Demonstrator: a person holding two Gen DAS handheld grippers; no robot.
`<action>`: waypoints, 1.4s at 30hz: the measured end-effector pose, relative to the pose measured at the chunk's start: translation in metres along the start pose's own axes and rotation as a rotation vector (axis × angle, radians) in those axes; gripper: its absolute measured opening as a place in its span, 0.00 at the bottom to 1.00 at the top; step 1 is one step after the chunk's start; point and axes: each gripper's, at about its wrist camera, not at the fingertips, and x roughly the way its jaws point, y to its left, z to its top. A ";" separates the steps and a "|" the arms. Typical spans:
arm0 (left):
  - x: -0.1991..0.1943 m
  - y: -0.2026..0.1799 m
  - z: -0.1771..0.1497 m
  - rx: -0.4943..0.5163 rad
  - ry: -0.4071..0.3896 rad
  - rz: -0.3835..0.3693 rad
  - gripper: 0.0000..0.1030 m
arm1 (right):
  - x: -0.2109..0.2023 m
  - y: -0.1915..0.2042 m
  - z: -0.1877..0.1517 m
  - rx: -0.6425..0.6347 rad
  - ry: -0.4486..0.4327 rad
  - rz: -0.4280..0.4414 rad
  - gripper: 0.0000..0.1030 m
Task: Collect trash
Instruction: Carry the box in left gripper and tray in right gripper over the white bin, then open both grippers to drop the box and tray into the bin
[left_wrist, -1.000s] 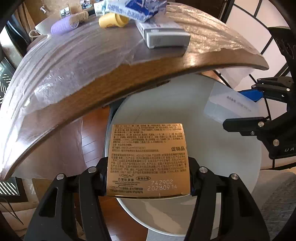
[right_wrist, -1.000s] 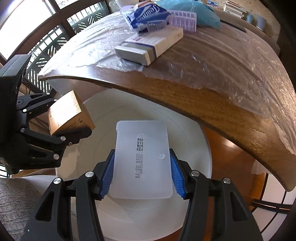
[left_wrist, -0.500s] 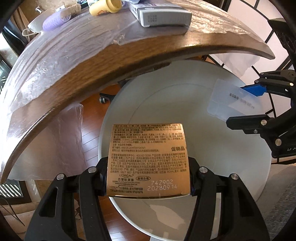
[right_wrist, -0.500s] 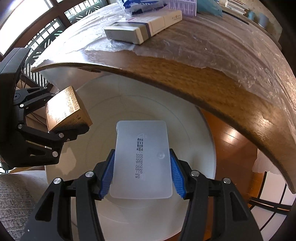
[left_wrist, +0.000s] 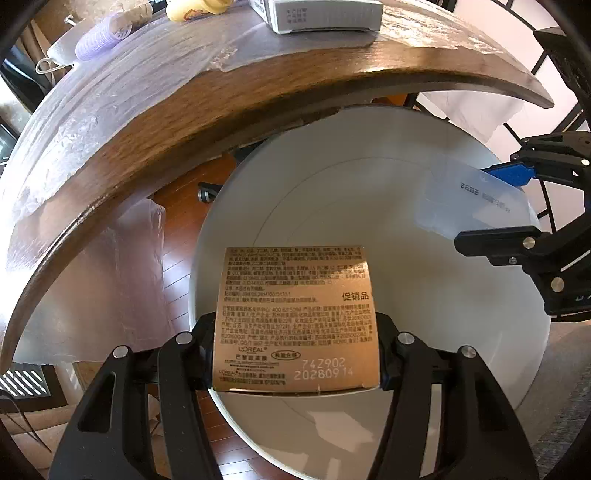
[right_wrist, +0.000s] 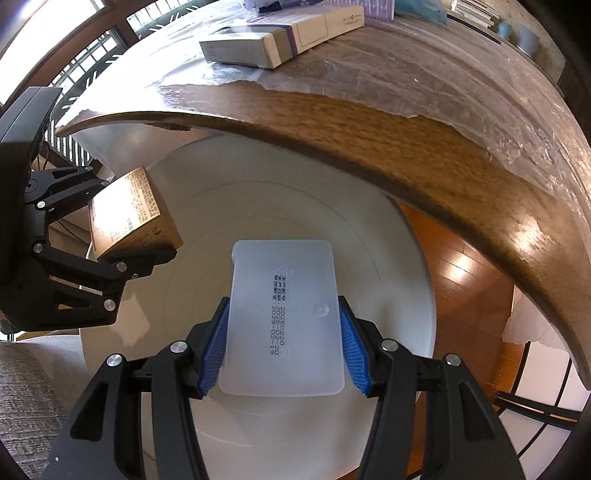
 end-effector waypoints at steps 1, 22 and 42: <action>0.000 0.002 0.000 0.002 0.001 0.000 0.58 | 0.001 0.000 0.000 0.001 0.002 0.000 0.53; 0.004 -0.002 0.000 0.028 0.017 0.004 0.58 | 0.000 0.005 0.001 -0.002 0.022 -0.005 0.53; -0.130 0.012 0.018 -0.009 -0.349 -0.005 0.99 | -0.151 -0.012 0.029 0.041 -0.366 -0.091 0.96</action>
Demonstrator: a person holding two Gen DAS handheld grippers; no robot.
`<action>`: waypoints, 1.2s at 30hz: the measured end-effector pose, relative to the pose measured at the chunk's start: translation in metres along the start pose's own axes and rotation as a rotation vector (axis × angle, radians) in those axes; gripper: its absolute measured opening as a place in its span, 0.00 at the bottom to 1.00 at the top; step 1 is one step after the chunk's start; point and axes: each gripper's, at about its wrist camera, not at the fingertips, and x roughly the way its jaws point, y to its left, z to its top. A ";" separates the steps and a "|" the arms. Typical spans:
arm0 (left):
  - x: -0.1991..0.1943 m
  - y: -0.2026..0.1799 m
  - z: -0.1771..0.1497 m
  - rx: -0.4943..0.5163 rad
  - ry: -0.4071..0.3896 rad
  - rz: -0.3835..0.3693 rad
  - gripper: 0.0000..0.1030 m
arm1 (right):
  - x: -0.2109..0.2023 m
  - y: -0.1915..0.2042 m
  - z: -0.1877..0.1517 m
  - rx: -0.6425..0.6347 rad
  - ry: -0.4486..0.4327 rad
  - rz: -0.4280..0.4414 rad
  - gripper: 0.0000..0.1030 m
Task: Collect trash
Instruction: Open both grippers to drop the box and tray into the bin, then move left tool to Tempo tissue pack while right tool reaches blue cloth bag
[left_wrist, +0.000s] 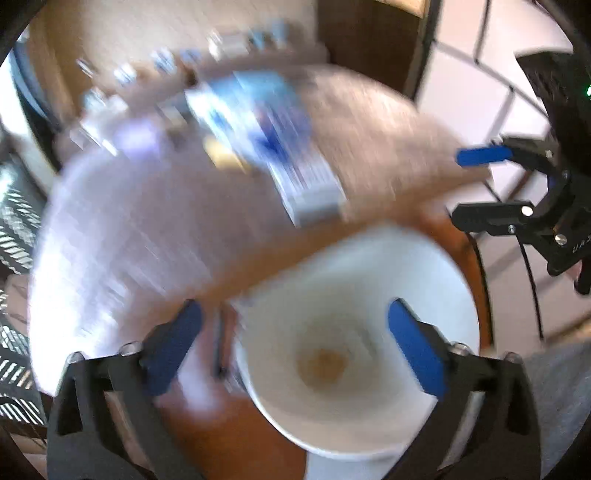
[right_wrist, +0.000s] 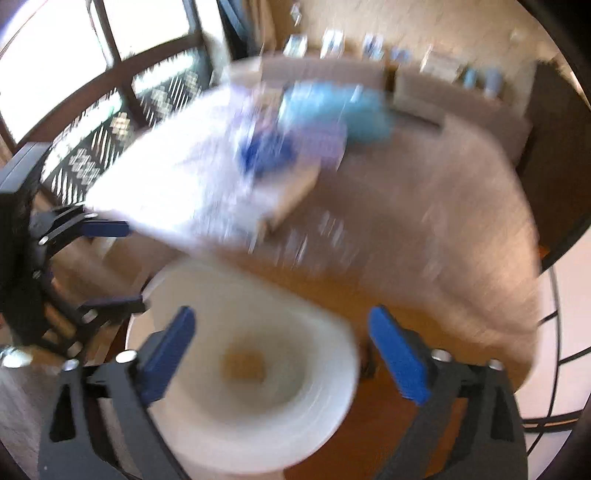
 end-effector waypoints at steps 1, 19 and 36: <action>-0.004 0.004 0.005 -0.014 -0.030 0.021 0.99 | -0.005 -0.008 0.013 0.025 -0.039 -0.007 0.96; 0.060 0.039 0.075 -0.127 -0.049 0.050 0.99 | 0.089 -0.057 0.125 0.275 -0.052 -0.015 0.96; 0.087 0.032 0.092 -0.087 -0.060 0.070 0.99 | 0.183 -0.100 0.155 0.720 0.133 0.182 0.96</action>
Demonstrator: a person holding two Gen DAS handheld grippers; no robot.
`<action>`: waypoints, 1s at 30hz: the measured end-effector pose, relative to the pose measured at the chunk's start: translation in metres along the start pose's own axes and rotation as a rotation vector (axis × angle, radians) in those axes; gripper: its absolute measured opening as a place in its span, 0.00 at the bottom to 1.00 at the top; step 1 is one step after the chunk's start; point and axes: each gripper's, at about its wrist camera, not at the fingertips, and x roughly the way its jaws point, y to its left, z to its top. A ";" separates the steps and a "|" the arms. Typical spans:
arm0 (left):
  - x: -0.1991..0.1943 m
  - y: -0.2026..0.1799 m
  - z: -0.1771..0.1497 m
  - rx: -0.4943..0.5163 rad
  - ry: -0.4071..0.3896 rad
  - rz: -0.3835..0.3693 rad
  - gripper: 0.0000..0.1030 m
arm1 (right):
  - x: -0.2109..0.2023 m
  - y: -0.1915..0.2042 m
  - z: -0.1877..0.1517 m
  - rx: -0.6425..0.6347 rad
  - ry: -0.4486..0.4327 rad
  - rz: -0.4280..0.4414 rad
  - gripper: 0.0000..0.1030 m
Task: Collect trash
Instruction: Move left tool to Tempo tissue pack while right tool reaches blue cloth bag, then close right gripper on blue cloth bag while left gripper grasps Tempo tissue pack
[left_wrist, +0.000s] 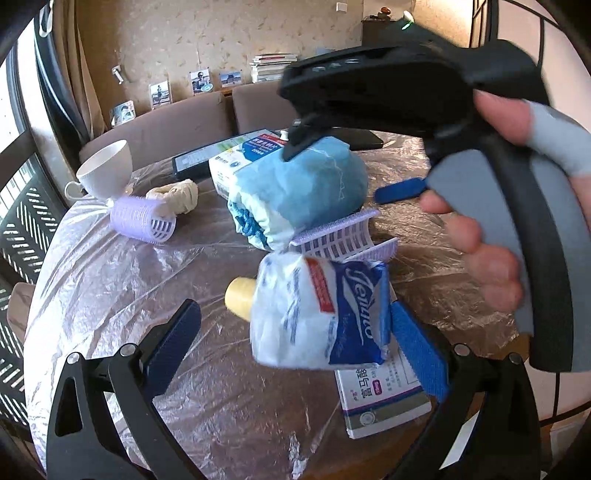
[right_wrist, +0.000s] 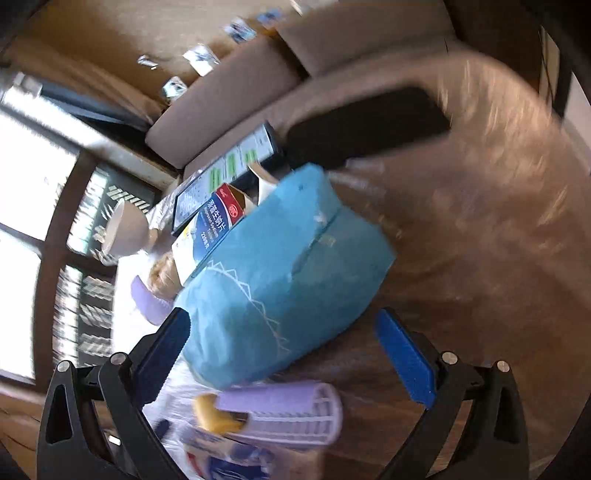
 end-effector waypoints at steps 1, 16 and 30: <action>0.000 -0.001 0.000 0.008 -0.003 0.007 0.99 | 0.004 0.002 0.002 0.005 0.000 -0.003 0.96; 0.003 -0.004 -0.005 0.079 0.003 0.012 0.99 | 0.024 0.027 0.016 -0.033 -0.007 -0.091 0.96; 0.003 -0.003 -0.008 0.073 0.012 -0.023 0.88 | 0.023 0.029 0.015 -0.137 -0.025 -0.049 0.65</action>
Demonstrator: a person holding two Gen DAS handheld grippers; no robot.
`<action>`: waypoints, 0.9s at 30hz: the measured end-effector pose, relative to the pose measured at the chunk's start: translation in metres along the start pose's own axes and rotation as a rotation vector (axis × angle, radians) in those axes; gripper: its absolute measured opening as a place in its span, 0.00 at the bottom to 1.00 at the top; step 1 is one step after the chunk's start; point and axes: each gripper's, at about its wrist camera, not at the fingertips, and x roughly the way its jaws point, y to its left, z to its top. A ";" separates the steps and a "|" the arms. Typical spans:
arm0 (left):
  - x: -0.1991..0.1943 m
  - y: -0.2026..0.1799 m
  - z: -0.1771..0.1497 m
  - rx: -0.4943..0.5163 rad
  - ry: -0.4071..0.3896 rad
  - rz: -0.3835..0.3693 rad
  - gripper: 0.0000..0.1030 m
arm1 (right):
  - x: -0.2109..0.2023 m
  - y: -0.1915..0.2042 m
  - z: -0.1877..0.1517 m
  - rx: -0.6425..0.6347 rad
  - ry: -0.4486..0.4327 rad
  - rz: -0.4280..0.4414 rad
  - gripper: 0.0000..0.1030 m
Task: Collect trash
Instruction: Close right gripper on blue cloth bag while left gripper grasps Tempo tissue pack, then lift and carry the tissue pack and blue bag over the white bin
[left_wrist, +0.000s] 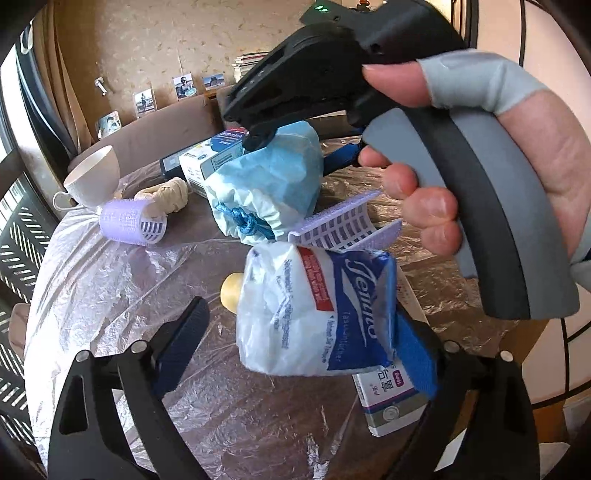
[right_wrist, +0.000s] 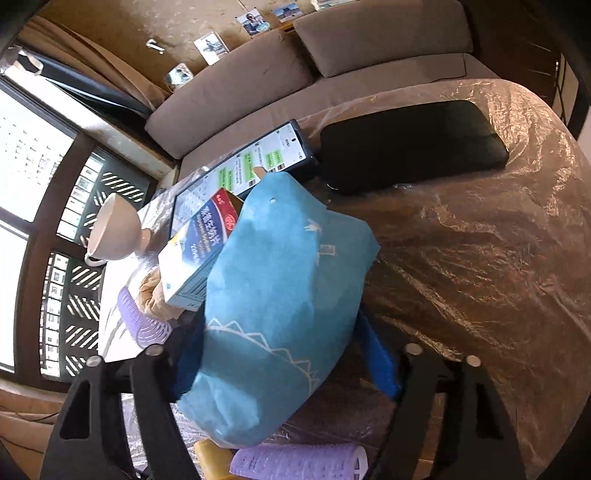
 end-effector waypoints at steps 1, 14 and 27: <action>-0.001 0.000 0.000 -0.001 0.000 -0.010 0.86 | -0.002 -0.002 -0.001 0.005 -0.005 0.021 0.64; -0.010 0.009 -0.006 -0.045 0.018 -0.053 0.59 | -0.044 -0.019 -0.004 0.008 -0.115 0.102 0.62; -0.019 0.033 -0.005 -0.154 0.004 -0.071 0.57 | -0.085 -0.015 -0.008 -0.097 -0.224 0.065 0.62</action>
